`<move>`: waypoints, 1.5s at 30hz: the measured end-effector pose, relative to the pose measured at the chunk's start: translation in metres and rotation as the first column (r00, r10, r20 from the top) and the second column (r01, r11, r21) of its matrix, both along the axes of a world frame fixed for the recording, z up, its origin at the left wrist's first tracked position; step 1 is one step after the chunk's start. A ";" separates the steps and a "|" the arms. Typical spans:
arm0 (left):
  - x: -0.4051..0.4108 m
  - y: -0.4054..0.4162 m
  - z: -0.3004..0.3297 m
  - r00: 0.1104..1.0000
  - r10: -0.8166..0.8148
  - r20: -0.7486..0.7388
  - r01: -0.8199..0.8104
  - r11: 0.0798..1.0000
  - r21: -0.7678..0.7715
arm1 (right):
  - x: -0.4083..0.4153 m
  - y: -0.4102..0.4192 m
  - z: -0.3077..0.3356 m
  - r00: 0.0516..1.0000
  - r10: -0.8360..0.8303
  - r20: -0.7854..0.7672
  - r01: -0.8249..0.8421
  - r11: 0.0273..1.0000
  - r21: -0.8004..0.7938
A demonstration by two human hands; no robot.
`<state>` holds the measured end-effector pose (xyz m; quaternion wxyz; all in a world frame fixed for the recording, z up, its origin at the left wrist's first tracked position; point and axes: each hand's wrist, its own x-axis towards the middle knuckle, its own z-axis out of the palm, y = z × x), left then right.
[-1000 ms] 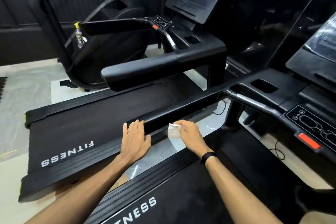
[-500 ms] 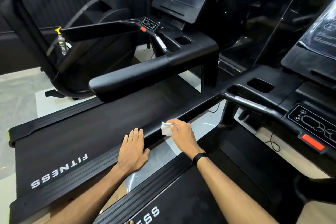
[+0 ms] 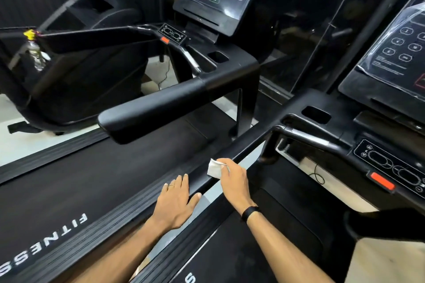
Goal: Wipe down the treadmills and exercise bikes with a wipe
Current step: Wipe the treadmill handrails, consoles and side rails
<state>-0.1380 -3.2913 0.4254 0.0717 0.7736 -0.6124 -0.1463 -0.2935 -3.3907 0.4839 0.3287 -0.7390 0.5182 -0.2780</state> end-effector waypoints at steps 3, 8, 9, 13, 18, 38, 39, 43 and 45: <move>0.000 0.003 0.004 1.000 -0.022 -0.020 0.023 0.999 0.023 | 0.001 0.003 -0.002 0.999 -0.038 -0.012 0.038 0.999 -0.023; -0.005 0.006 0.002 1.000 0.000 0.002 0.000 1.000 -0.028 | 0.004 0.009 0.007 0.998 -0.050 0.037 0.051 0.998 -0.024; -0.006 0.006 0.006 1.000 0.000 -0.003 0.000 1.000 -0.021 | 0.005 0.009 0.009 0.997 -0.054 0.050 0.056 0.998 -0.024; -0.010 -0.002 0.019 1.000 0.019 -0.007 -0.019 0.999 0.043 | 0.002 -0.001 0.018 0.980 -0.119 0.161 0.122 0.993 -0.007; -0.017 -0.027 0.022 1.000 -0.011 0.013 0.011 1.000 -0.004 | -0.015 -0.030 0.018 0.957 -0.202 0.210 0.191 0.979 0.068; -0.058 -0.186 0.021 0.973 0.176 -0.147 -0.181 0.983 -0.022 | -0.069 -0.247 -0.013 0.741 0.310 -0.595 -0.529 0.816 -0.234; -0.057 -0.185 0.020 0.968 0.197 -0.155 -0.202 0.979 -0.017 | -0.070 -0.251 -0.018 0.660 0.331 -0.675 -0.607 0.764 -0.219; -0.053 -0.178 0.016 0.950 0.267 -0.161 -0.276 0.961 -0.034 | -0.060 -0.278 -0.010 0.582 0.333 -0.742 -0.633 0.758 -0.157; -0.053 -0.178 0.016 0.940 0.296 -0.168 -0.309 0.950 -0.054 | -0.053 -0.291 -0.006 0.624 0.315 -0.715 -0.555 0.823 -0.122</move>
